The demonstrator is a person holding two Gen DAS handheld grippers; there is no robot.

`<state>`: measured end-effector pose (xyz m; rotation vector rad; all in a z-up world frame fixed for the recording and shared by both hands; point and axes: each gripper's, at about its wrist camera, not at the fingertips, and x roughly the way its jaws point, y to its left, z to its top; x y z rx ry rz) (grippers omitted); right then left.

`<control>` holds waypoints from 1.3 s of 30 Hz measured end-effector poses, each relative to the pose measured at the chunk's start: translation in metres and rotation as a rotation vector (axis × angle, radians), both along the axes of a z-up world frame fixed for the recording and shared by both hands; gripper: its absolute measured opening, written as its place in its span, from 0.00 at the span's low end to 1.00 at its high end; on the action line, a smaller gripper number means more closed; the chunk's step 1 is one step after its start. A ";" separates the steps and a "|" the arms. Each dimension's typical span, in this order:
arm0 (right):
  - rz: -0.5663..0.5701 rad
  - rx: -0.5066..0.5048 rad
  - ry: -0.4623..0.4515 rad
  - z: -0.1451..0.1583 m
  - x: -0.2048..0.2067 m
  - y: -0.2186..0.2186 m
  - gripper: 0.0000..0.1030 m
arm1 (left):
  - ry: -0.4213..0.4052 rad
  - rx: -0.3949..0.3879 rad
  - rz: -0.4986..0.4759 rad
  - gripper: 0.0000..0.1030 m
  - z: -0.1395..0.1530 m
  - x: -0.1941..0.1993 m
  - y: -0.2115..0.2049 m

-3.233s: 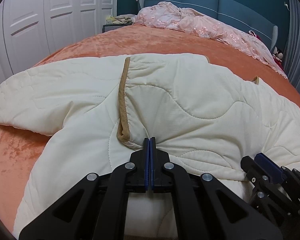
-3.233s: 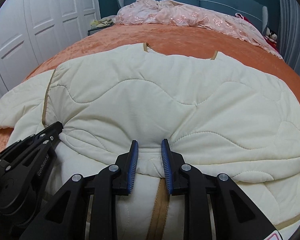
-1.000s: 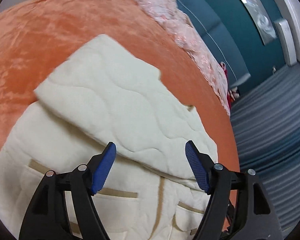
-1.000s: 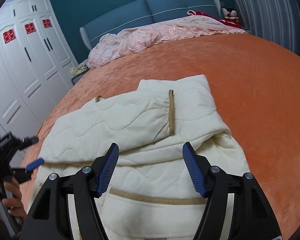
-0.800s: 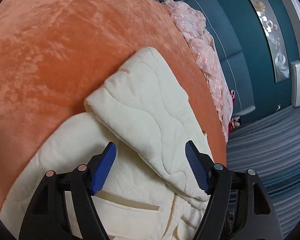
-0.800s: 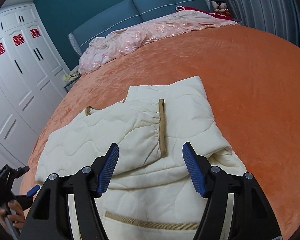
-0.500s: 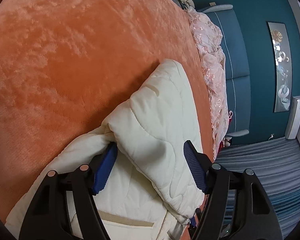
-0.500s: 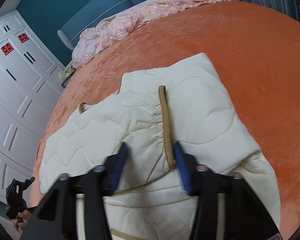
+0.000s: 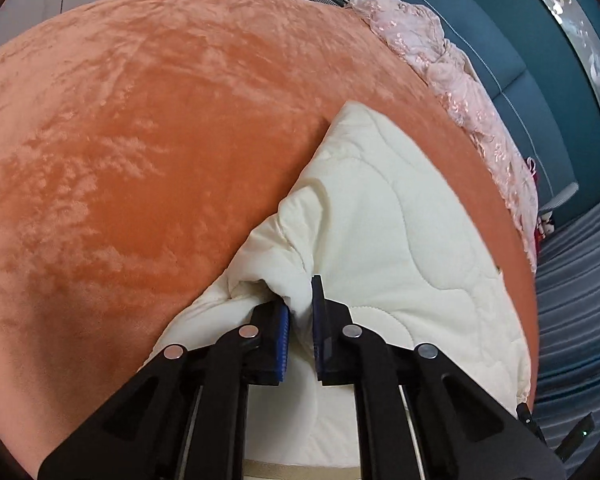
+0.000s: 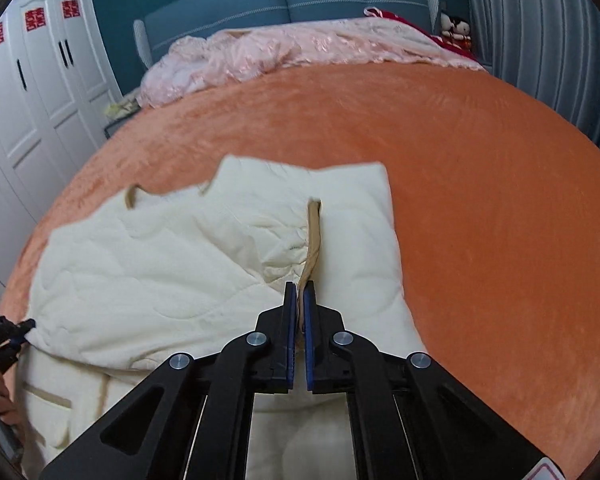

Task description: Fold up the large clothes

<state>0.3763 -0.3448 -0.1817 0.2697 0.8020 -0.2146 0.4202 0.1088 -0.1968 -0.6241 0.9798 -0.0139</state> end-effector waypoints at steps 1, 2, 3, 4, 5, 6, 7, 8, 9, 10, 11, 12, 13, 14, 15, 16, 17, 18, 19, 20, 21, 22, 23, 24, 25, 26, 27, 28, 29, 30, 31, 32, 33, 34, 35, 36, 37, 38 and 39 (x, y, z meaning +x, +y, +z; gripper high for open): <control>0.000 0.000 0.018 -0.010 -0.001 0.000 0.02 | -0.011 0.030 -0.010 0.09 -0.003 -0.002 -0.003; 0.002 -0.007 0.028 -0.018 -0.002 0.001 0.02 | -0.024 0.061 -0.021 0.09 -0.004 -0.004 -0.006; 0.001 -0.014 0.034 -0.023 -0.004 0.002 0.02 | -0.039 0.101 -0.033 0.09 -0.005 -0.005 -0.010; 0.000 -0.021 0.038 -0.027 -0.004 0.003 0.02 | -0.051 0.133 -0.042 0.09 -0.005 -0.007 -0.013; 0.001 -0.027 0.043 -0.029 -0.005 0.005 0.02 | -0.064 0.166 -0.049 0.09 -0.006 -0.008 -0.017; 0.002 -0.034 0.047 -0.033 -0.003 0.006 0.02 | -0.079 0.196 -0.054 0.09 -0.007 -0.010 -0.021; 0.001 -0.035 0.045 -0.036 -0.005 0.007 0.02 | -0.095 0.225 -0.059 0.10 -0.008 -0.012 -0.025; 0.000 -0.037 0.041 -0.038 -0.006 0.008 0.02 | -0.108 0.251 -0.062 0.10 -0.010 -0.014 -0.028; 0.000 -0.042 0.039 -0.039 -0.006 0.010 0.02 | -0.120 0.274 -0.063 0.10 -0.011 -0.016 -0.031; 0.002 -0.046 0.039 -0.039 -0.006 0.010 0.02 | -0.127 0.290 -0.064 0.10 -0.011 -0.017 -0.033; 0.006 -0.044 0.039 -0.038 -0.005 0.010 0.04 | -0.130 0.298 -0.064 0.11 -0.011 -0.017 -0.033; 0.010 -0.037 0.038 -0.038 -0.005 0.010 0.05 | -0.132 0.301 -0.064 0.11 -0.011 -0.017 -0.033; 0.010 -0.026 0.036 -0.036 -0.006 0.010 0.06 | -0.135 0.296 -0.067 0.11 -0.010 -0.018 -0.032; 0.010 -0.012 0.038 -0.033 -0.007 0.009 0.06 | -0.134 0.297 -0.072 0.12 -0.008 -0.019 -0.032; 0.002 0.003 0.046 -0.028 -0.009 0.007 0.09 | -0.123 0.306 -0.081 0.13 -0.004 -0.020 -0.031; -0.015 0.017 0.055 -0.020 -0.014 0.006 0.16 | -0.105 0.322 -0.101 0.15 0.003 -0.023 -0.031; -0.027 0.033 0.049 -0.011 -0.021 0.006 0.21 | -0.092 0.334 -0.120 0.19 0.012 -0.028 -0.031; -0.035 0.049 0.014 0.002 -0.032 0.007 0.33 | -0.095 0.343 -0.140 0.20 0.022 -0.034 -0.031; -0.042 0.045 -0.032 0.015 -0.042 0.009 0.41 | -0.113 0.351 -0.166 0.21 0.036 -0.043 -0.031; -0.040 0.027 -0.084 0.029 -0.052 0.013 0.43 | -0.137 0.364 -0.178 0.21 0.047 -0.050 -0.032; -0.027 0.011 -0.116 0.041 -0.055 0.018 0.44 | -0.171 0.378 -0.185 0.21 0.061 -0.056 -0.034; -0.001 0.008 -0.133 0.051 -0.053 0.024 0.44 | -0.205 0.383 -0.190 0.21 0.075 -0.058 -0.038; 0.028 0.012 -0.140 0.058 -0.046 0.031 0.44 | -0.231 0.379 -0.197 0.21 0.085 -0.056 -0.044; 0.048 0.011 -0.137 0.063 -0.035 0.038 0.43 | -0.252 0.359 -0.211 0.22 0.096 -0.050 -0.053; 0.065 0.001 -0.134 0.067 -0.024 0.046 0.43 | -0.261 0.337 -0.228 0.28 0.102 -0.041 -0.063; 0.081 -0.016 -0.129 0.068 -0.009 0.053 0.41 | -0.259 0.324 -0.251 0.34 0.105 -0.030 -0.076; 0.090 -0.029 -0.129 0.067 0.004 0.058 0.38 | -0.253 0.322 -0.274 0.34 0.103 -0.019 -0.089; 0.089 -0.038 -0.124 0.064 0.016 0.060 0.38 | -0.233 0.331 -0.294 0.34 0.098 -0.006 -0.105; 0.084 -0.044 -0.102 0.058 0.029 0.062 0.38 | -0.204 0.341 -0.319 0.34 0.090 0.006 -0.119; 0.089 -0.039 -0.062 0.049 0.042 0.063 0.37 | -0.180 0.340 -0.341 0.34 0.083 0.014 -0.130; 0.103 -0.021 -0.020 0.038 0.050 0.065 0.32 | -0.151 0.343 -0.359 0.34 0.072 0.021 -0.140; 0.122 0.000 0.030 0.024 0.055 0.067 0.28 | -0.123 0.354 -0.379 0.34 0.062 0.023 -0.148; 0.144 0.017 0.079 0.010 0.057 0.071 0.21 | -0.099 0.360 -0.396 0.33 0.052 0.024 -0.154; 0.161 0.022 0.119 -0.004 0.053 0.076 0.16 | -0.078 0.368 -0.406 0.33 0.042 0.022 -0.156; 0.169 0.017 0.136 -0.013 0.045 0.081 0.16 | -0.071 0.373 -0.412 0.32 0.034 0.017 -0.157; 0.174 0.008 0.138 -0.018 0.036 0.085 0.16 | -0.074 0.378 -0.416 0.32 0.027 0.010 -0.155; 0.179 -0.003 0.139 -0.021 0.027 0.089 0.16 | -0.076 0.385 -0.423 0.32 0.022 0.004 -0.155; 0.181 -0.005 0.141 -0.022 0.019 0.092 0.16 | -0.081 0.388 -0.428 0.32 0.017 -0.002 -0.153; 0.180 0.001 0.139 -0.024 0.011 0.094 0.16 | -0.091 0.391 -0.431 0.33 0.014 -0.009 -0.151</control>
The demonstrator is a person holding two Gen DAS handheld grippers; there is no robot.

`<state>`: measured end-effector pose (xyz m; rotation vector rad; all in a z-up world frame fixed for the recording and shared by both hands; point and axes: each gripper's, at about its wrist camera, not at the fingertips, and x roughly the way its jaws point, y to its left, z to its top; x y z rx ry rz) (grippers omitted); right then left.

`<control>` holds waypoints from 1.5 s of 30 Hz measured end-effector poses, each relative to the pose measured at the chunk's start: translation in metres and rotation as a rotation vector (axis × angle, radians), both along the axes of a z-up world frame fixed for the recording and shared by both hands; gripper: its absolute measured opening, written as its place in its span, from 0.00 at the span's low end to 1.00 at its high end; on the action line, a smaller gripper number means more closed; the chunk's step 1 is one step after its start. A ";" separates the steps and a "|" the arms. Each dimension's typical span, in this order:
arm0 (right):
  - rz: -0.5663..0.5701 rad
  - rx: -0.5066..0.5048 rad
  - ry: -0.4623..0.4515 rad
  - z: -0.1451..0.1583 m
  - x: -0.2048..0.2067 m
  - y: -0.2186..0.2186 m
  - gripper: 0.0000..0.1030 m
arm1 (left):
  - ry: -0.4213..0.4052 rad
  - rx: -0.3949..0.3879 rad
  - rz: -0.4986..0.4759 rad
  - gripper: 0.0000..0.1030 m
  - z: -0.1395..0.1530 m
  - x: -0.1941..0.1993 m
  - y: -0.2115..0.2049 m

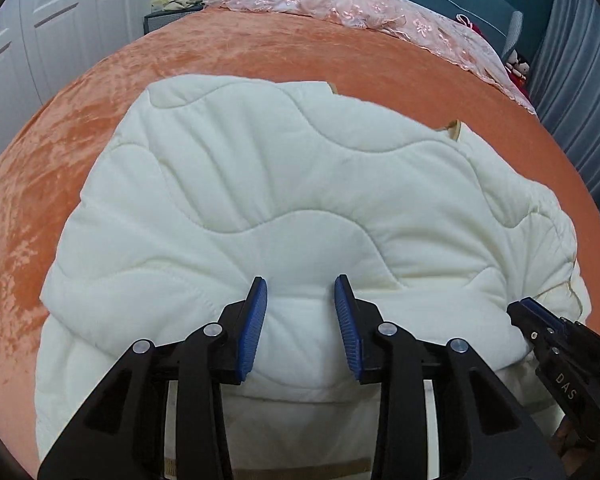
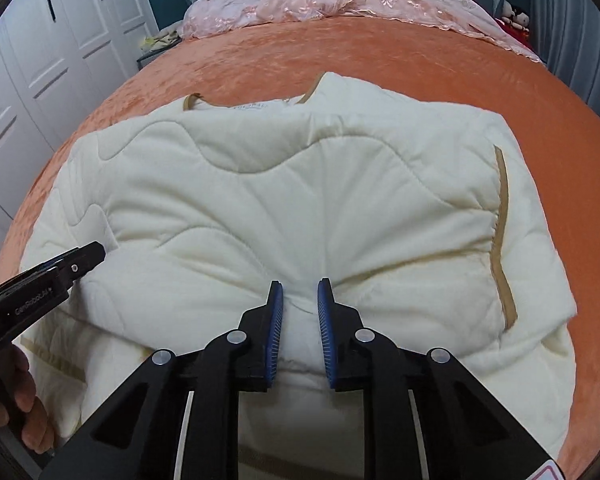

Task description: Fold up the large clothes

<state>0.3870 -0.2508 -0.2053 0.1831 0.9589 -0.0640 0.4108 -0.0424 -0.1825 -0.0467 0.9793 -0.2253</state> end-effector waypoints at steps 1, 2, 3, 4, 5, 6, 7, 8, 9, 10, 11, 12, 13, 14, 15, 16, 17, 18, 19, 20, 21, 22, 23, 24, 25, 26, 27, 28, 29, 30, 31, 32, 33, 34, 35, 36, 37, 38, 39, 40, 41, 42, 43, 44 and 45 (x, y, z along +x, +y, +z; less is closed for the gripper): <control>-0.003 0.006 -0.001 0.000 -0.005 0.000 0.16 | -0.011 0.003 -0.003 0.32 -0.002 -0.006 0.001; -0.002 0.008 -0.003 -0.001 -0.007 0.001 0.16 | -0.019 0.006 -0.006 0.32 -0.004 -0.009 0.001; 0.002 0.006 -0.004 -0.002 -0.007 0.001 0.16 | -0.027 0.013 -0.011 0.32 -0.006 -0.012 0.000; 0.003 0.008 0.003 -0.002 -0.005 0.000 0.15 | -0.032 0.021 -0.012 0.32 -0.006 -0.012 -0.001; -0.001 0.015 0.012 0.000 -0.001 -0.001 0.15 | -0.035 0.027 -0.011 0.32 -0.007 -0.011 -0.003; -0.006 0.019 0.015 0.004 0.002 -0.002 0.15 | -0.040 0.033 -0.009 0.33 -0.009 -0.010 -0.004; -0.006 0.018 0.003 0.011 0.004 -0.002 0.15 | -0.052 0.042 -0.008 0.33 -0.011 -0.010 -0.005; -0.005 0.016 -0.009 0.015 0.007 -0.002 0.15 | -0.066 0.051 -0.008 0.33 -0.013 -0.012 -0.006; -0.008 0.013 -0.010 0.015 0.010 -0.001 0.15 | -0.086 0.061 -0.008 0.33 -0.016 -0.014 -0.007; -0.014 0.016 0.004 0.010 0.014 -0.002 0.15 | -0.111 0.071 -0.008 0.33 -0.017 -0.017 -0.008; -0.021 0.022 0.014 0.002 0.016 -0.003 0.15 | -0.127 0.074 -0.006 0.33 -0.017 -0.019 -0.009; -0.024 0.022 0.009 -0.005 0.017 -0.003 0.15 | -0.137 0.072 -0.004 0.33 -0.018 -0.020 -0.009; -0.026 0.015 -0.008 -0.010 0.017 -0.002 0.14 | -0.144 0.063 -0.003 0.33 -0.019 -0.020 -0.008; -0.030 0.008 -0.024 -0.012 0.015 -0.001 0.13 | -0.149 0.052 -0.002 0.33 -0.019 -0.020 -0.006; -0.035 -0.004 -0.039 -0.013 0.013 0.001 0.13 | -0.156 0.042 -0.001 0.33 -0.020 -0.021 -0.004; -0.039 -0.018 -0.052 -0.014 0.012 0.003 0.13 | -0.164 0.036 0.000 0.33 -0.020 -0.022 -0.003; -0.045 -0.028 -0.063 -0.015 0.010 0.005 0.13 | -0.172 0.036 0.001 0.33 -0.021 -0.022 -0.003; -0.051 -0.036 -0.071 -0.016 0.009 0.006 0.13 | -0.180 0.041 0.002 0.33 -0.021 -0.023 -0.003; -0.053 -0.043 -0.077 -0.016 0.008 0.007 0.13 | -0.186 0.050 0.002 0.33 -0.022 -0.023 -0.005; -0.053 -0.044 -0.080 -0.017 0.008 0.007 0.13 | -0.191 0.058 0.003 0.33 -0.022 -0.024 -0.006; -0.054 -0.040 -0.082 -0.018 0.009 0.006 0.13 | -0.195 0.064 0.003 0.33 -0.022 -0.024 -0.007; -0.054 -0.035 -0.086 -0.018 0.008 0.006 0.13 | -0.198 0.069 0.003 0.33 -0.023 -0.024 -0.007; -0.054 -0.032 -0.089 -0.019 0.008 0.005 0.13 | -0.201 0.072 0.003 0.33 -0.023 -0.025 -0.008; -0.054 -0.031 -0.092 -0.019 0.008 0.005 0.13 | -0.203 0.075 0.003 0.33 -0.024 -0.025 -0.008; -0.054 -0.032 -0.095 -0.019 0.008 0.005 0.13 | -0.206 0.079 0.004 0.33 -0.024 -0.025 -0.008; -0.054 -0.034 -0.097 -0.020 0.007 0.006 0.13 | -0.209 0.083 0.004 0.33 -0.025 -0.026 -0.009; -0.055 -0.035 -0.101 -0.020 0.007 0.006 0.13 | -0.212 0.088 0.005 0.33 -0.025 -0.026 -0.009; -0.055 -0.036 -0.105 -0.020 0.007 0.007 0.13 | -0.214 0.093 0.005 0.33 -0.025 -0.026 -0.010; -0.057 -0.037 -0.109 -0.021 0.005 0.008 0.13 | -0.217 0.099 0.005 0.33 -0.025 -0.027 -0.011; -0.058 -0.037 -0.112 -0.021 0.004 0.009 0.13 | -0.220 0.103 0.005 0.33 -0.026 -0.027 -0.012; -0.059 -0.037 -0.115 -0.022 0.004 0.009 0.13 | -0.222 0.108 0.006 0.33 -0.026 -0.028 -0.013; -0.059 -0.037 -0.117 -0.022 0.004 0.010 0.13 | -0.224 0.114 0.006 0.33 -0.027 -0.028 -0.014; -0.059 -0.037 -0.119 -0.022 0.003 0.010 0.13 | -0.225 0.118 0.006 0.33 -0.027 -0.027 -0.014; -0.060 -0.037 -0.121 -0.022 0.003 0.010 0.13 | -0.227 0.122 0.006 0.33 -0.027 -0.027 -0.014; -0.060 -0.037 -0.122 -0.022 0.003 0.011 0.13 | -0.228 0.125 0.007 0.33 -0.028 -0.028 -0.015; -0.060 -0.035 -0.124 -0.022 0.003 0.011 0.13 | -0.229 0.128 0.007 0.33 -0.028 -0.028 -0.015; -0.061 -0.034 -0.126 -0.022 0.002 0.010 0.13 | -0.231 0.132 0.007 0.33 -0.028 -0.028 -0.016; -0.061 -0.034 -0.128 -0.022 0.002 0.010 0.13 | -0.231 0.136 0.008 0.33 -0.028 -0.028 -0.016; -0.061 -0.033 -0.128 -0.022 0.001 0.010 0.13 | -0.231 0.138 0.008 0.33 -0.027 -0.028 -0.017; -0.060 -0.030 -0.130 -0.021 0.001 0.010 0.13 | -0.229 0.138 0.007 0.33 -0.027 -0.027 -0.017; -0.060 -0.022 -0.131 -0.020 0.001 0.008 0.13 | -0.226 0.136 0.007 0.33 -0.027 -0.027 -0.017; -0.057 -0.007 -0.130 -0.019 0.001 0.006 0.14 | -0.216 0.127 0.005 0.33 -0.024 -0.026 -0.016; -0.051 0.015 -0.124 -0.016 0.001 0.002 0.15 | -0.201 0.108 0.002 0.33 -0.021 -0.025 -0.013; -0.044 0.040 -0.115 -0.010 0.001 -0.001 0.16 | -0.175 0.070 -0.005 0.35 -0.014 -0.023 -0.008; -0.033 0.072 -0.105 -0.003 0.002 -0.005 0.21 | -0.146 0.023 -0.017 0.37 -0.008 -0.020 -0.002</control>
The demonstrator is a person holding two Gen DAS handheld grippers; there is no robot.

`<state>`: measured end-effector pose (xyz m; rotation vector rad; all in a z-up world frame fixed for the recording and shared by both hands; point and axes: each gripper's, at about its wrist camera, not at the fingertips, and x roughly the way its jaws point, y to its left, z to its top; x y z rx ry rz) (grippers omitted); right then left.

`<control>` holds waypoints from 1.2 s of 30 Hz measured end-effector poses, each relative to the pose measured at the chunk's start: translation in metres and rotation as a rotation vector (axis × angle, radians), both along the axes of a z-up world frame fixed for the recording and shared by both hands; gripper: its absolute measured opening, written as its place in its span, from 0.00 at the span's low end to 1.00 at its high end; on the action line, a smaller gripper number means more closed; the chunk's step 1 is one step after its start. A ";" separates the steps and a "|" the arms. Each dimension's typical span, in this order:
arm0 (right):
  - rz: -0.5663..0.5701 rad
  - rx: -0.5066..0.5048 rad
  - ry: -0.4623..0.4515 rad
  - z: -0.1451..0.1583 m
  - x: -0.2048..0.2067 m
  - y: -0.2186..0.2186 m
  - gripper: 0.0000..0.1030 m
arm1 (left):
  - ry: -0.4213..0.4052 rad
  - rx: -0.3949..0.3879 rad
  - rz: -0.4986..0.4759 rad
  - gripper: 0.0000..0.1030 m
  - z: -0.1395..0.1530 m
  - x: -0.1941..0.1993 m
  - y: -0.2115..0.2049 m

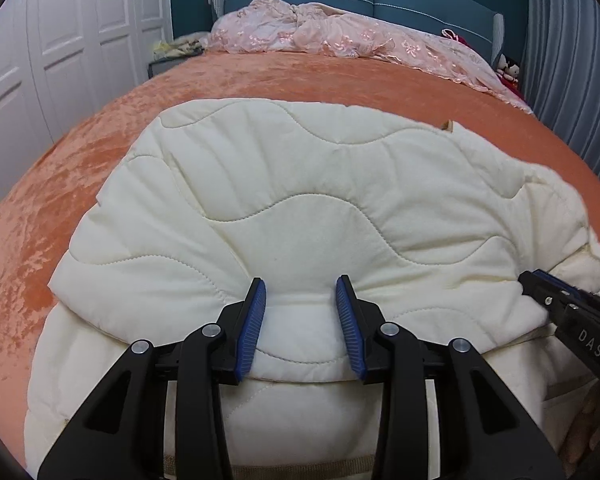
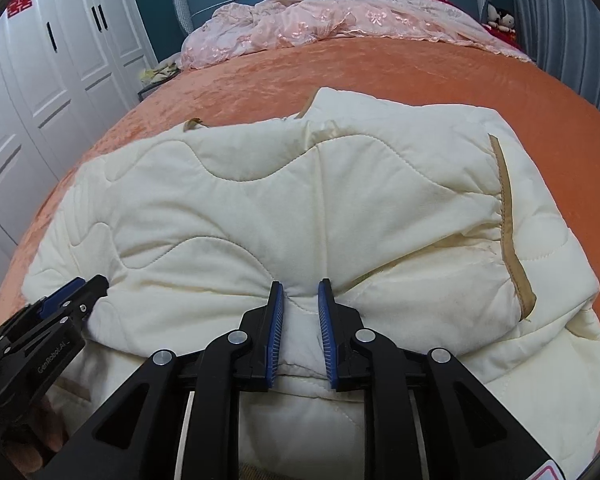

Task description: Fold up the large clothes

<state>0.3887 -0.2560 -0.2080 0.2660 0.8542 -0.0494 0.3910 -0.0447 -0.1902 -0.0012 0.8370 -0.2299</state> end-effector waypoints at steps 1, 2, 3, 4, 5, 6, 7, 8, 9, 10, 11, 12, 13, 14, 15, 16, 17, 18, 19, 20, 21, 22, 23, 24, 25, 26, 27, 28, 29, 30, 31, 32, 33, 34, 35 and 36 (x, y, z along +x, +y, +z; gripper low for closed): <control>0.016 0.034 0.000 0.009 0.001 -0.004 0.25 | 0.034 -0.066 -0.018 0.38 0.010 0.005 0.010; 0.039 0.066 -0.018 0.019 0.003 -0.006 0.26 | 0.042 -0.116 -0.021 0.38 0.021 0.010 0.019; 0.060 0.087 -0.043 0.030 0.008 -0.007 0.28 | 0.033 -0.147 -0.017 0.38 0.032 0.018 0.028; 0.078 0.107 -0.069 0.041 0.016 -0.007 0.34 | 0.015 -0.166 -0.005 0.38 0.046 0.029 0.037; 0.093 0.134 -0.091 0.052 0.029 -0.006 0.38 | 0.002 -0.174 0.015 0.40 0.056 0.042 0.045; 0.109 0.171 -0.107 0.059 0.044 -0.003 0.46 | -0.003 -0.190 0.039 0.41 0.066 0.059 0.053; 0.131 0.224 -0.117 0.065 0.064 0.000 0.48 | 0.000 -0.213 0.062 0.41 0.073 0.076 0.060; 0.153 0.280 -0.115 0.067 0.085 0.004 0.48 | 0.016 -0.238 0.084 0.41 0.076 0.096 0.067; 0.161 0.324 -0.107 0.068 0.106 0.009 0.48 | 0.039 -0.254 0.102 0.41 0.076 0.114 0.074; 0.167 0.362 -0.096 0.067 0.131 0.015 0.48 | 0.066 -0.263 0.139 0.41 0.073 0.133 0.080; 0.179 0.386 -0.080 0.065 0.154 0.022 0.48 | 0.094 -0.271 0.160 0.41 0.068 0.149 0.085; 0.184 0.385 -0.063 0.064 0.175 0.030 0.48 | 0.127 -0.286 0.160 0.41 0.061 0.164 0.086; 0.191 0.378 -0.037 0.060 0.197 0.039 0.48 | 0.157 -0.288 0.177 0.41 0.052 0.176 0.088; 0.202 0.377 -0.001 0.053 0.217 0.048 0.48 | 0.181 -0.285 0.190 0.41 0.043 0.186 0.089; 0.209 0.381 0.035 0.046 0.233 0.055 0.48 | 0.205 -0.284 0.192 0.41 0.032 0.194 0.089; 0.214 0.388 0.073 0.036 0.245 0.063 0.48 | 0.222 -0.280 0.200 0.39 0.024 0.198 0.090; 0.223 0.393 0.112 0.025 0.256 0.070 0.48 | 0.234 -0.276 0.195 0.38 0.015 0.201 0.089; 0.228 0.390 0.144 0.015 0.262 0.077 0.48 | 0.236 -0.262 0.191 0.36 0.007 0.201 0.088; 0.236 0.378 0.166 0.004 0.264 0.083 0.48 | 0.227 -0.245 0.186 0.34 0.001 0.200 0.087; 0.252 0.358 0.169 -0.003 0.263 0.089 0.47 | 0.213 -0.229 0.180 0.34 -0.002 0.198 0.085; 0.268 0.329 0.146 -0.007 0.259 0.094 0.33 | 0.187 -0.214 0.174 0.34 -0.007 0.194 0.084; 0.278 0.309 0.114 -0.008 0.255 0.096 0.01 | 0.160 -0.201 0.170 0.33 -0.009 0.190 0.082; 0.277 0.301 0.089 -0.009 0.251 0.097 0.00 | 0.131 -0.185 0.168 0.34 -0.010 0.186 0.080; 0.261 0.295 0.058 -0.009 0.248 0.093 0.00 | 0.109 -0.171 0.171 0.33 -0.011 0.184 0.078; 0.232 0.286 0.029 -0.009 0.244 0.090 0.00 | 0.089 -0.159 0.174 0.33 -0.013 0.182 0.077; 0.203 0.299 0.013 -0.010 0.242 0.083 0.00 | 0.076 -0.154 0.179 0.33 -0.013 0.182 0.077; 0.175 0.319 0.010 -0.014 0.243 0.075 0.00 | 0.063 -0.155 0.182 0.33 -0.014 0.180 0.077; 0.149 0.344 0.017 -0.020 0.244 0.067 0.00 | 0.055 -0.157 0.183 0.33 -0.015 0.179 0.077; 0.135 0.376 0.029 -0.026 0.246 0.061 0.00 | 0.047 -0.157 0.182 0.33 -0.015 0.179 0.077; 0.131 0.405 0.031 -0.030 0.246 0.057 0.00 | 0.040 -0.155 0.182 0.33 -0.016 0.179 0.077; 0.135 0.414 0.026 -0.030 0.246 0.057 0.01 | 0.033 -0.152 0.183 0.33 -0.017 0.178 0.076; 0.143 0.412 0.012 -0.028 0.245 0.058 0.01 | 0.024 -0.153 0.184 0.33 -0.017 0.177 0.076; 0.162 0.415 -0.015 -0.025 0.243 0.060 0.13 | 0.013 -0.158 0.186 0.33 -0.018 0.176 0.077; 0.175 0.410 -0.041 -0.020 0.240 0.062 0.21 | 0.005 -0.164 0.187 0.33 -0.019 0.175 0.077; 0.189 0.408 -0.063 -0.015 0.237 0.063 0.28 | 0.000 -0.170 0.187 0.32 -0.020 0.174 0.078; 0.203 0.407 -0.080 -0.010 0.238 0.065 0.47 | -0.002 -0.177 0.186 0.32 -0.020 0.175 0.078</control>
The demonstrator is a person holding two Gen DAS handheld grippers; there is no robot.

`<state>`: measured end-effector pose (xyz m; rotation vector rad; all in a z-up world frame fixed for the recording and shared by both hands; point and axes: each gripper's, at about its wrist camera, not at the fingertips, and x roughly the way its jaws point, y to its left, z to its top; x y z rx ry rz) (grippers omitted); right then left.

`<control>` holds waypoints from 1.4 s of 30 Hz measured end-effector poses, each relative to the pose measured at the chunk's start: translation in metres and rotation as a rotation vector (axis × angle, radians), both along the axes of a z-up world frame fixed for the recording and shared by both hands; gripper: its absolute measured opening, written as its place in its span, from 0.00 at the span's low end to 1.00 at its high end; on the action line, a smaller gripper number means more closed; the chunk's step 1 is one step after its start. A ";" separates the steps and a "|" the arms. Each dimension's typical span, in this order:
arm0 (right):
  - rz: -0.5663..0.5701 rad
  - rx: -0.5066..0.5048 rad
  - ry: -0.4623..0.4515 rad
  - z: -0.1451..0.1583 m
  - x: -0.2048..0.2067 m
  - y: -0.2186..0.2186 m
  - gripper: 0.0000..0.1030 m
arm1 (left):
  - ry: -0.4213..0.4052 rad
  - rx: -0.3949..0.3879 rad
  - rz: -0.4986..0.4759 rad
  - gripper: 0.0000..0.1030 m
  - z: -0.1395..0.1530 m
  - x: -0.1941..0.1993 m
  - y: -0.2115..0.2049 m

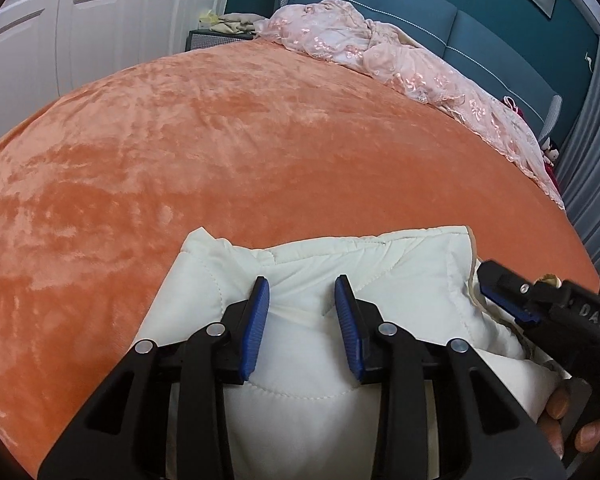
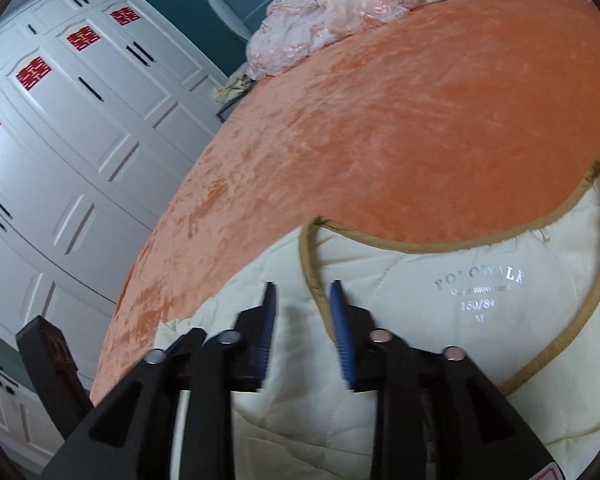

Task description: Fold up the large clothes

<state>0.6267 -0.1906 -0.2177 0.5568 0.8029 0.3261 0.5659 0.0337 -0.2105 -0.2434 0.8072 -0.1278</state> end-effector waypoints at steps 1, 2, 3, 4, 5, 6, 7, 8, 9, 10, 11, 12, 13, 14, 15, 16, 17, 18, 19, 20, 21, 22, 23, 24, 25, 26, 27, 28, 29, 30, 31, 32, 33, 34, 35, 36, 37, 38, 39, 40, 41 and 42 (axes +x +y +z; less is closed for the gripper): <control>0.004 -0.013 -0.007 0.005 0.002 0.003 0.57 | -0.001 -0.008 0.001 0.32 -0.001 0.000 0.001; 0.005 -0.032 -0.004 0.007 0.006 0.005 0.57 | -0.003 -0.014 0.001 0.32 -0.001 0.000 0.002; 0.009 -0.054 0.017 0.008 0.013 0.008 0.57 | -0.004 -0.018 0.001 0.32 -0.001 0.000 0.003; 0.023 -0.075 0.061 0.004 0.021 0.012 0.57 | -0.007 -0.018 0.002 0.32 -0.001 0.000 0.003; 0.047 -0.088 0.110 -0.003 0.027 0.016 0.57 | -0.009 -0.016 0.002 0.32 -0.001 -0.001 0.002; 0.073 -0.102 0.132 -0.007 0.030 0.022 0.51 | -0.010 -0.015 0.003 0.32 -0.001 -0.001 0.002; 0.096 -0.123 0.119 -0.005 0.029 0.027 0.32 | -0.011 -0.015 0.003 0.32 -0.001 -0.001 0.002; 0.124 -0.139 0.110 -0.002 0.028 0.033 0.18 | -0.012 -0.017 0.004 0.32 -0.001 -0.002 0.002; 0.121 -0.161 0.095 0.001 0.023 0.035 0.07 | -0.016 -0.020 0.006 0.32 -0.001 -0.002 0.002; 0.107 -0.177 0.068 0.006 0.019 0.035 0.06 | -0.022 -0.026 0.008 0.32 -0.001 -0.003 0.003; 0.093 -0.189 0.050 0.009 0.016 0.033 0.05 | -0.026 -0.032 0.012 0.31 -0.001 -0.005 0.004; 0.072 -0.198 0.038 0.010 0.014 0.030 0.03 | -0.029 -0.037 0.017 0.30 -0.001 -0.007 0.006; 0.052 -0.208 0.041 0.008 0.013 0.028 0.02 | -0.029 -0.043 0.021 0.28 -0.002 -0.007 0.007; 0.032 -0.223 0.054 0.002 0.013 0.026 0.02 | -0.029 -0.044 0.024 0.27 -0.002 -0.007 0.008; 0.018 -0.230 0.075 -0.006 0.016 0.025 0.02 | -0.027 -0.035 0.025 0.27 -0.002 -0.006 0.007; 0.009 -0.230 0.092 -0.013 0.017 0.024 0.01 | -0.023 -0.017 0.024 0.27 -0.002 -0.005 0.004; 0.007 -0.227 0.101 -0.017 0.019 0.023 0.01 | -0.020 0.005 0.025 0.27 -0.002 -0.005 0.001; 0.005 -0.229 0.107 -0.020 0.021 0.023 0.00 | -0.017 0.026 0.025 0.27 -0.002 -0.004 -0.002; 0.004 -0.239 0.112 -0.022 0.022 0.024 0.00 | -0.011 0.046 0.025 0.27 -0.003 -0.002 -0.004; 0.002 -0.254 0.116 -0.023 0.022 0.026 0.00 | -0.009 0.063 0.025 0.27 -0.004 -0.002 -0.006; 0.002 -0.265 0.116 -0.022 0.023 0.027 0.00 | -0.006 0.081 0.025 0.27 -0.004 -0.001 -0.008; 0.002 -0.260 0.113 -0.021 0.022 0.027 0.00 | -0.003 0.098 0.026 0.26 -0.005 0.000 -0.010; 0.000 -0.237 0.100 -0.019 0.019 0.024 0.00 | -0.002 0.108 0.026 0.26 -0.005 0.000 -0.011; -0.012 -0.203 0.084 -0.015 0.014 0.017 0.01 | 0.001 0.112 0.026 0.26 -0.004 0.000 -0.011; -0.049 -0.189 0.066 -0.008 0.006 0.008 0.03 | 0.006 0.114 0.025 0.26 -0.004 0.000 -0.011; -0.114 -0.200 0.052 0.003 -0.006 -0.005 0.05 | 0.013 0.120 0.023 0.26 -0.002 0.001 -0.012; -0.164 -0.197 0.044 0.012 -0.017 -0.021 0.08 | 0.023 0.132 0.019 0.26 0.000 0.002 -0.013; -0.201 -0.177 0.041 0.019 -0.029 -0.040 0.09 | 0.036 0.146 0.010 0.27 0.004 0.003 -0.015; -0.238 -0.164 0.052 0.024 -0.043 -0.063 0.09 | 0.048 0.162 0.006 0.27 0.009 0.003 -0.017; -0.274 -0.169 0.065 0.027 -0.054 -0.085 0.10 | 0.053 0.176 -0.001 0.27 0.018 0.000 -0.021; -0.310 -0.182 0.076 0.029 -0.066 -0.109 0.13 | 0.042 0.171 -0.017 0.27 0.028 -0.006 -0.026; -0.338 -0.194 0.086 0.029 -0.077 -0.133 0.15 | 0.023 0.150 -0.036 0.28 0.037 -0.013 -0.032; -0.364 -0.202 0.102 0.027 -0.085 -0.153 0.15 | 0.005 0.103 -0.079 0.28 0.050 -0.020 -0.042; -0.383 -0.201 0.130 0.023 -0.091 -0.173 0.15 | -0.001 0.069 -0.120 0.29 0.058 -0.025 -0.056; -0.390 -0.183 0.158 0.018 -0.095 -0.189 0.15 | 0.001 0.047 -0.165 0.32 0.066 -0.027 -0.073; -0.393 -0.155 0.182 0.012 -0.099 -0.203 0.14 | 0.011 0.030 -0.215 0.33 0.072 -0.028 -0.094; -0.390 -0.138 0.200 0.007 -0.102 -0.212 0.08 | 0.027 0.014 -0.277 0.33 0.076 -0.029 -0.119; -0.384 -0.134 0.213 0.003 -0.104 -0.216 0.03 | 0.046 0.009 -0.334 0.33 0.077 -0.029 -0.144; -0.375 -0.134 0.220 0.000 -0.104 -0.219 0.02 | 0.064 0.013 -0.383 0.33 0.076 -0.029 -0.169; -0.362 -0.135 0.228 -0.002 -0.104 -0.220 0.02 | 0.079 0.024 -0.427 0.33 0.073 -0.029 -0.195; -0.347 -0.138 0.234 -0.005 -0.104 -0.219 0.02 | 0.090 0.038 -0.453 0.32 0.069 -0.029 -0.215; -0.333 -0.148 0.234 -0.006 -0.104 -0.215 0.02 | 0.110 0.052 -0.485 0.32 0.064 -0.029 -0.236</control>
